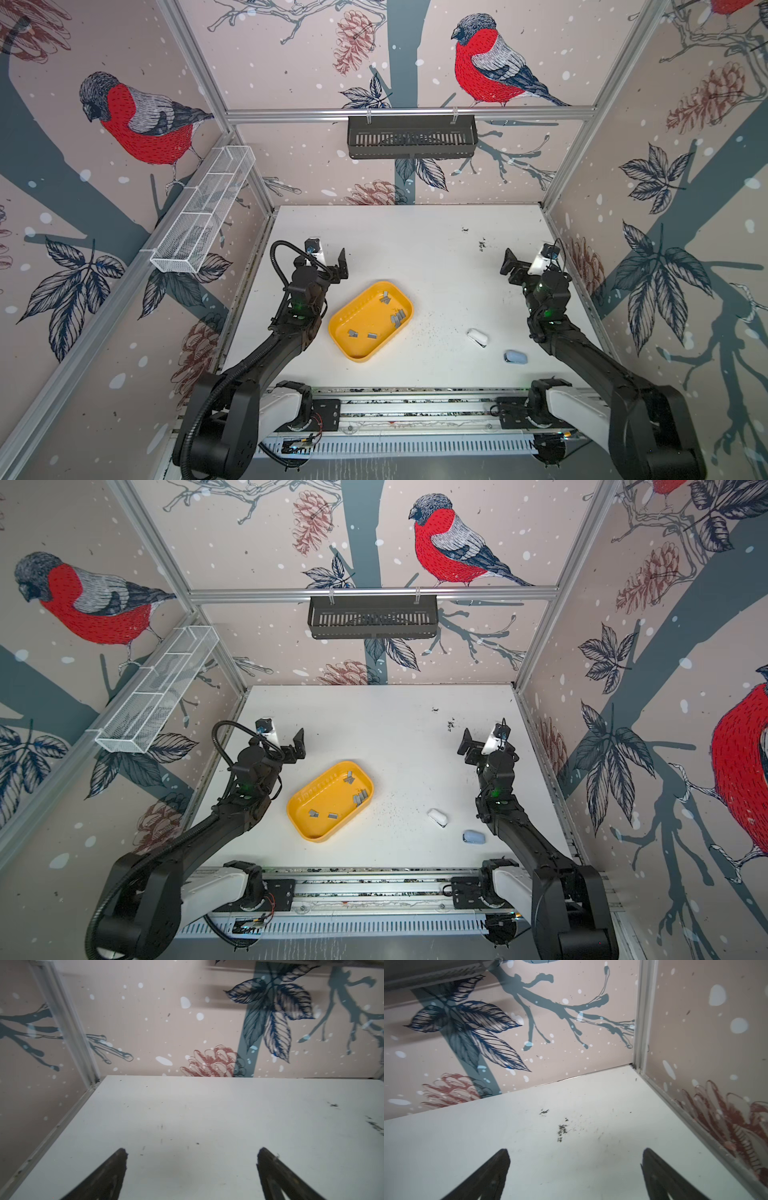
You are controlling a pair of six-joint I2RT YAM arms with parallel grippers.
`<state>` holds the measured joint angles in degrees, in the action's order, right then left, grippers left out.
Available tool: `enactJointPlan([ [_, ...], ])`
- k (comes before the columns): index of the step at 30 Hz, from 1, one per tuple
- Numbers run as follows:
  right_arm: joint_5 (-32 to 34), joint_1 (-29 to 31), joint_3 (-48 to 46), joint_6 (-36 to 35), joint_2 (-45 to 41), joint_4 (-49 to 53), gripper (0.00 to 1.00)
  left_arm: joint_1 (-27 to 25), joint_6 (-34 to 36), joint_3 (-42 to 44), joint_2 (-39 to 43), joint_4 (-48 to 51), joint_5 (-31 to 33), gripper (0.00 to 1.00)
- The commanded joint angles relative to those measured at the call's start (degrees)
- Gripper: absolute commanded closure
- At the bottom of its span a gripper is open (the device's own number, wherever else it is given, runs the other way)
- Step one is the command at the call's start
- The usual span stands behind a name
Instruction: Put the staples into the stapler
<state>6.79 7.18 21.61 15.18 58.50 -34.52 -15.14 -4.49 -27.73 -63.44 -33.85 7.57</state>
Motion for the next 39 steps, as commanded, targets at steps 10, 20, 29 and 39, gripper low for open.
enactJointPlan([
  [10,-10.43,7.36,1.96,20.15,-17.81,38.47,0.00,-18.61,7.04,-16.71,-1.68,27.30,-20.22,0.02],
  [20,-17.20,7.82,3.62,25.06,-28.81,57.68,0.00,-31.80,14.97,-25.70,-11.52,36.10,-27.72,0.02],
  [29,-16.60,8.64,6.67,26.85,-32.07,61.85,0.00,-39.50,24.27,-36.20,-25.88,43.48,-28.39,0.05],
  [39,-10.47,8.55,10.87,29.85,-38.28,68.02,0.00,-43.71,28.54,-48.75,-41.51,46.64,-32.50,0.08],
])
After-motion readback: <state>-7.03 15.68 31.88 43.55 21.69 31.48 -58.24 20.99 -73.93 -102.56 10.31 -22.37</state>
